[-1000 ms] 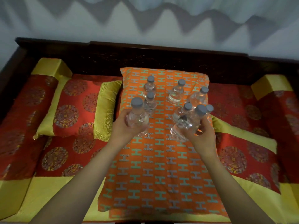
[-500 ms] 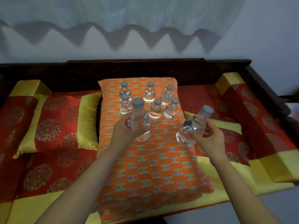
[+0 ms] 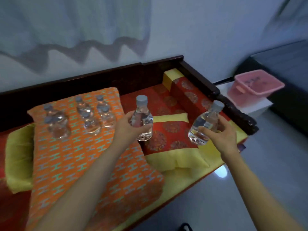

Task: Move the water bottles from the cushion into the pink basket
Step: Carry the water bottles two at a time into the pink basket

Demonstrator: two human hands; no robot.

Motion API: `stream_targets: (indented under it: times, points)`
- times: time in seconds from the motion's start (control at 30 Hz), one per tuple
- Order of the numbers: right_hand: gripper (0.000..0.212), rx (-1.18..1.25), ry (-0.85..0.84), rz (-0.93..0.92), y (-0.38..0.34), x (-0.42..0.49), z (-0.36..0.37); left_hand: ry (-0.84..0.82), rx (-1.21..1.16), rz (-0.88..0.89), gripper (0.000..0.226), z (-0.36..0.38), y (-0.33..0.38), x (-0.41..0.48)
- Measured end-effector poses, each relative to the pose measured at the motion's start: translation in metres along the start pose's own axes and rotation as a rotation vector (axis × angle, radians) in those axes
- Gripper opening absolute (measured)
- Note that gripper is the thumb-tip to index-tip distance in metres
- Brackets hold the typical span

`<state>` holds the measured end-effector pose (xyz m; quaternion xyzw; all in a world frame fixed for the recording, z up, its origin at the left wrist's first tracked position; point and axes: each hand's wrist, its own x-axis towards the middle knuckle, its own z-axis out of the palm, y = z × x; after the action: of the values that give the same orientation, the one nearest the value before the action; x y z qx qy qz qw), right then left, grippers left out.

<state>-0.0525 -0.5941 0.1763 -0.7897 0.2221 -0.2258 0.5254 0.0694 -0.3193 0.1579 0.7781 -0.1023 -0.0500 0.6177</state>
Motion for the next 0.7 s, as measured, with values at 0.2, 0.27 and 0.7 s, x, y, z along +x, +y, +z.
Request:
stream_targets:
  times: [0.2,0.27,0.7]
  points:
    - [0.051,-0.018,0.057,0.040,0.039,0.048,-0.144,-0.111,-0.072,0.010,0.045,0.164,0.047,0.005]
    - [0.051,-0.013,0.078,0.053,0.055,0.065,-0.192,-0.168,-0.073,0.011,0.049,0.220,0.059,0.009]
    - [0.046,0.025,0.231,0.150,0.116,0.151,-0.328,-0.299,0.016,0.072,0.055,0.417,0.124,0.086]
